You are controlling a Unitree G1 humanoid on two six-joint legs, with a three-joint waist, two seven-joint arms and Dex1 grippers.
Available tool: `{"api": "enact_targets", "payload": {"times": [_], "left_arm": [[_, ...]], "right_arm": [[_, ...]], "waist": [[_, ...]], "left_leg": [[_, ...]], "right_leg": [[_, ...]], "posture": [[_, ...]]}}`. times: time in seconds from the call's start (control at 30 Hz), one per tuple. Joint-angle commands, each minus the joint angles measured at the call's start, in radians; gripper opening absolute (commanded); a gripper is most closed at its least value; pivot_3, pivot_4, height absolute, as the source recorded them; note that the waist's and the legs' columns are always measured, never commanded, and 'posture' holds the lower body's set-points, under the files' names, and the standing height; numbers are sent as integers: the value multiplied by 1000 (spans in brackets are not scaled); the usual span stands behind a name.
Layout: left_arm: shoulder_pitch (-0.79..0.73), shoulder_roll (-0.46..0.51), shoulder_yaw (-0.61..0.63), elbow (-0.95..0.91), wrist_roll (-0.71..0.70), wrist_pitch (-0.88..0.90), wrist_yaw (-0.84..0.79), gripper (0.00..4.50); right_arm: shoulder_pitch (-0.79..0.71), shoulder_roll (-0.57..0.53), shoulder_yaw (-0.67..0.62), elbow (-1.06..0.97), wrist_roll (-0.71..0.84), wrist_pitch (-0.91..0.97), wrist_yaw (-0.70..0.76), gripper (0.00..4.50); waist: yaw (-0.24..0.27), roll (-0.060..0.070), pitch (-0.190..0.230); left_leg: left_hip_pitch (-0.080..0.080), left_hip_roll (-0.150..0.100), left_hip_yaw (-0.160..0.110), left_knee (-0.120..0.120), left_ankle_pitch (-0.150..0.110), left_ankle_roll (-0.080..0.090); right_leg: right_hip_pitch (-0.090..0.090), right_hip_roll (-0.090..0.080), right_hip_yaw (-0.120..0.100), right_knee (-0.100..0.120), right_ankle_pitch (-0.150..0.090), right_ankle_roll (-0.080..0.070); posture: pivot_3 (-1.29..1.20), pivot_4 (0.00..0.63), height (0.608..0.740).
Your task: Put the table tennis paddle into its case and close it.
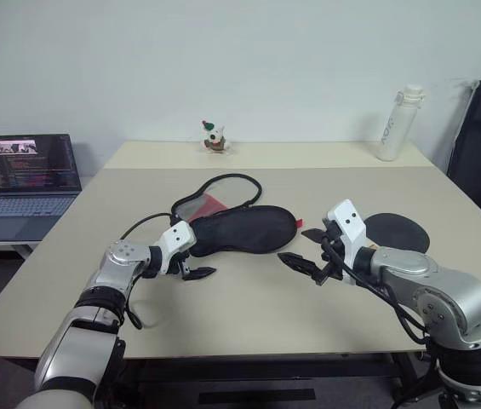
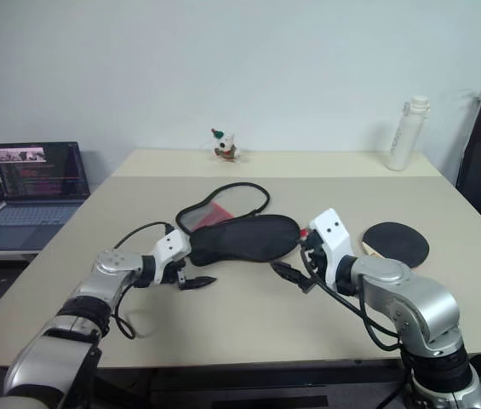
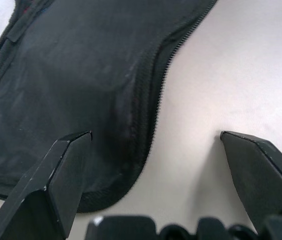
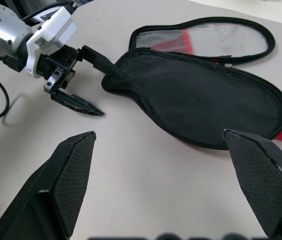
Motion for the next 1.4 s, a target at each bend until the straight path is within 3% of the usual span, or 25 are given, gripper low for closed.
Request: {"api": "enact_targets", "payload": {"times": [0.03, 0.4, 0.43, 0.57, 0.83, 0.97, 1.17, 1.27, 1.4], "left_arm": [[-30, -6, 3, 46, 25, -25, 12, 3913], [-25, -65, 86, -11, -65, 81, -80, 179], [-22, -70, 92, -20, -70, 94, -74, 36], [6, -101, 110, -103, -100, 167, -50, 36], [146, -383, 126, -611, -218, 631, 241, 36], [132, -508, 104, -645, -201, 708, 383, 36], [128, -555, 87, -664, -199, 755, 464, 36], [159, -535, 74, -734, -217, 782, 433, 689], [241, -450, 47, -902, -276, 848, 312, 2117]], "right_arm": [[2, -2, -5, -12, -10, -40, -5, 4500], [29, 19, -57, 0, -8, -61, -25, 4500], [30, 18, -61, 1, -8, -61, -26, 4500], [33, 14, -74, 1, -6, -59, -26, 4500], [50, -35, -108, 5, -6, -54, -9, 4500], [50, -54, -111, 8, -5, -52, -3, 4500], [57, -56, -105, 1, -4, -51, -7, 4500], [62, -51, -105, 1, -2, -48, -10, 4500], [57, -33, -103, 12, -1, -40, -24, 4500]], "waist": [[0, 0, 0], [0, 0, 0], [0, 0, 0], [0, 0, 0], [5, 0, 0], [4, 0, 0], [-3, 0, 0], [-1, 0, 0], [-2, 0, 0]], "left_leg": [[0, 0, 0, 0, 0, 0], [1, 0, 0, 1, 0, 0], [1, 0, 0, 1, 0, 0], [1, 0, 0, 1, 0, 0], [0, -1, -1, 3, 0, 0], [1, -2, -1, 4, 0, 0], [4, 0, 0, 3, 0, 0], [3, -1, 0, 3, 0, 0], [4, -1, 0, 3, 0, 0]], "right_leg": [[0, 0, 0, 0, 0, 0], [1, 0, 0, 1, 0, 0], [1, 0, 0, 1, 0, 0], [1, 0, 0, 1, 0, 0], [2, -1, 0, 1, 1, 1], [2, -1, 0, 2, 1, 1], [3, 1, 1, 3, 1, 1], [3, 0, 1, 2, 1, 1], [4, 0, 2, 1, 1, 1]], "posture": [[0, 150, 740], [0, 150, 740], [0, 150, 740], [0, 150, 740], [0, 150, 740], [0, 150, 740], [0, 150, 740], [0, 150, 740], [0, 150, 740]]}}
